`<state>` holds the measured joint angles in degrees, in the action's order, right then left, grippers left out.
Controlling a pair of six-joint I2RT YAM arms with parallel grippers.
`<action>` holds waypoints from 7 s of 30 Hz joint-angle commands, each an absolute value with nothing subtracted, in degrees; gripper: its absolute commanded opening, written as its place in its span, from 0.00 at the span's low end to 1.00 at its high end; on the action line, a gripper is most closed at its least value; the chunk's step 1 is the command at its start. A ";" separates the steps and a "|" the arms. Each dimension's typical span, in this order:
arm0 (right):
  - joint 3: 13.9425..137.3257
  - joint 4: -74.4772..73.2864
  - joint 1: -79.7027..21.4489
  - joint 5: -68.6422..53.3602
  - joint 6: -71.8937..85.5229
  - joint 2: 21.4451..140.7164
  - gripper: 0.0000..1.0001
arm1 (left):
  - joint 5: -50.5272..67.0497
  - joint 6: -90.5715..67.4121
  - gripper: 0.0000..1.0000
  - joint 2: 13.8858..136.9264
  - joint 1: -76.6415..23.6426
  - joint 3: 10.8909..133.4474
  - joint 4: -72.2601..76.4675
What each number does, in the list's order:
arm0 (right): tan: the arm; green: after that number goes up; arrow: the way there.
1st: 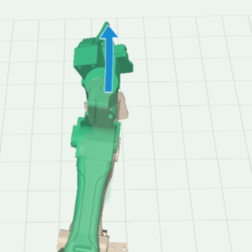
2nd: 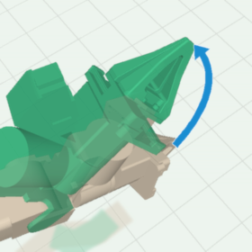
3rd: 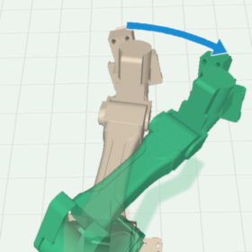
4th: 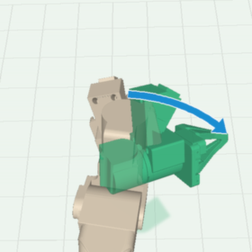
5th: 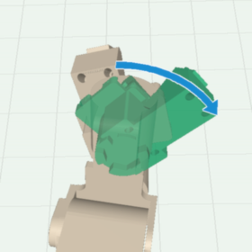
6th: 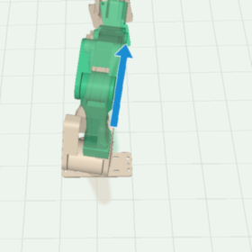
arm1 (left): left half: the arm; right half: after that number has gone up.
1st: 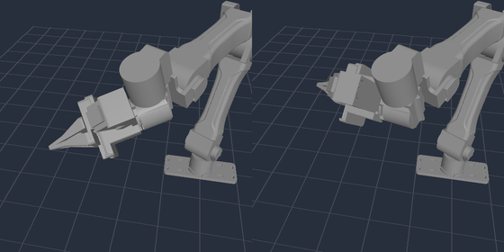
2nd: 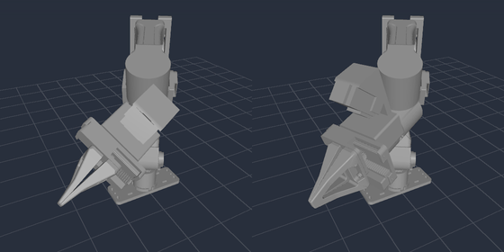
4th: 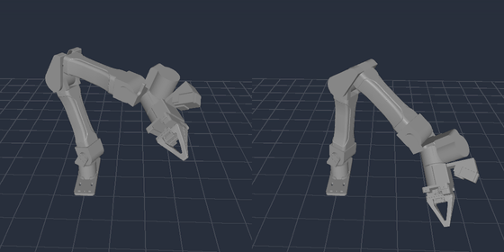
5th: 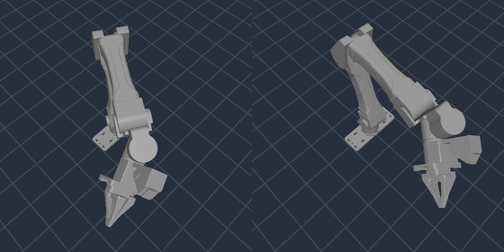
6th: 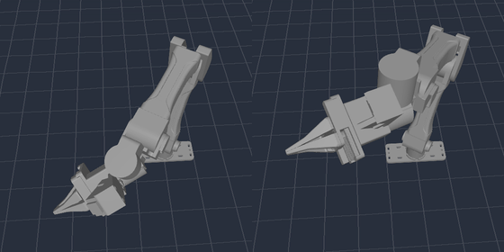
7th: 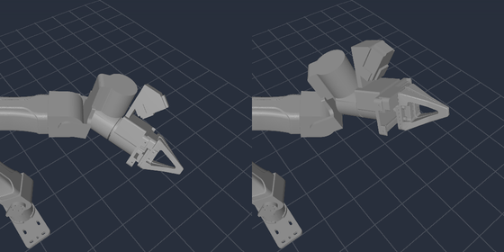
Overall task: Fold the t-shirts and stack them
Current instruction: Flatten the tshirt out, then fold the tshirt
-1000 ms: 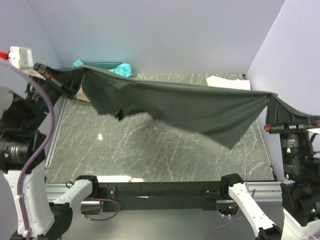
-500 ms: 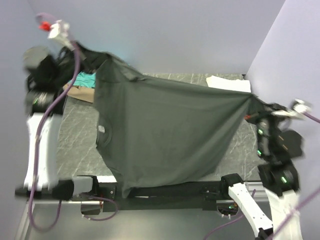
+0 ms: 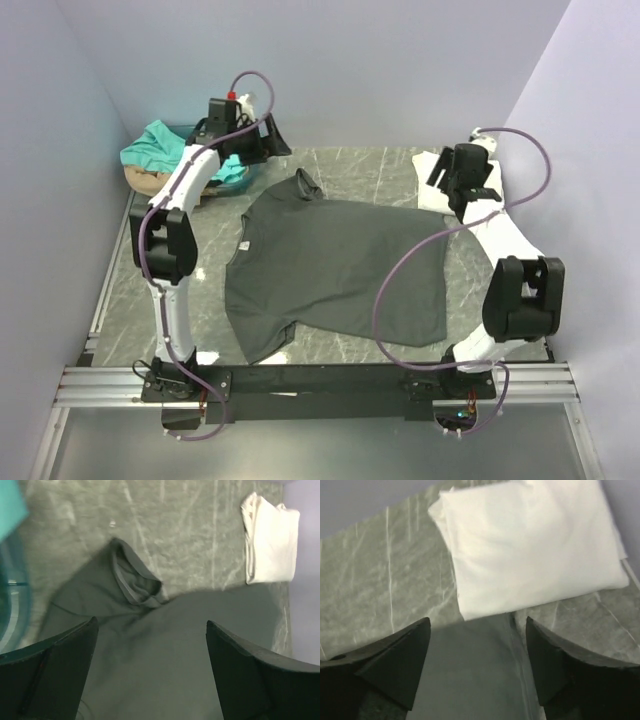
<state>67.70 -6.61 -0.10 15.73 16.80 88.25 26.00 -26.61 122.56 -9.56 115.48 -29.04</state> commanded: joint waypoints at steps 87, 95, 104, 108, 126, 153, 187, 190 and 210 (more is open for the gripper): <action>65.31 -20.22 -14.41 -9.49 29.71 94.40 0.81 | -10.90 -41.74 0.87 76.84 -20.04 55.65 -34.88; 60.56 -20.83 -14.33 -9.32 29.27 88.51 0.81 | -8.01 -50.35 0.66 65.84 -20.74 41.24 -41.04; 57.75 -22.41 -14.33 -9.67 28.83 84.38 0.81 | -3.87 -55.72 0.53 65.92 -20.83 35.17 -38.76; 56.96 -22.94 -14.41 -8.97 28.13 83.58 0.81 | -5.00 -56.08 0.49 66.62 -20.83 34.72 -37.97; 49.94 -24.87 -14.41 -7.56 29.88 77.53 0.81 | -6.75 -50.81 0.01 77.59 -20.66 38.39 -33.13; 32.44 -39.55 -18.72 1.67 42.01 65.13 0.76 | 0.97 -38.67 0.01 84.90 -3.87 49.13 -26.28; 47.82 -48.33 -14.68 1.58 32.08 64.88 0.37 | 0.79 -36.82 0.01 81.65 -3.60 49.13 -29.27; 44.13 -49.75 -14.85 -1.65 32.69 61.10 0.39 | 1.49 -37.26 0.01 81.83 -3.60 48.52 -28.57; 32.87 -41.58 -17.23 -4.92 40.25 66.70 0.44 | 2.64 -35.60 0.01 84.11 -3.52 49.04 -28.30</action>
<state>33.28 -43.81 -16.91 -6.57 39.35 65.73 1.72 -36.77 83.59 -3.77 48.23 -29.30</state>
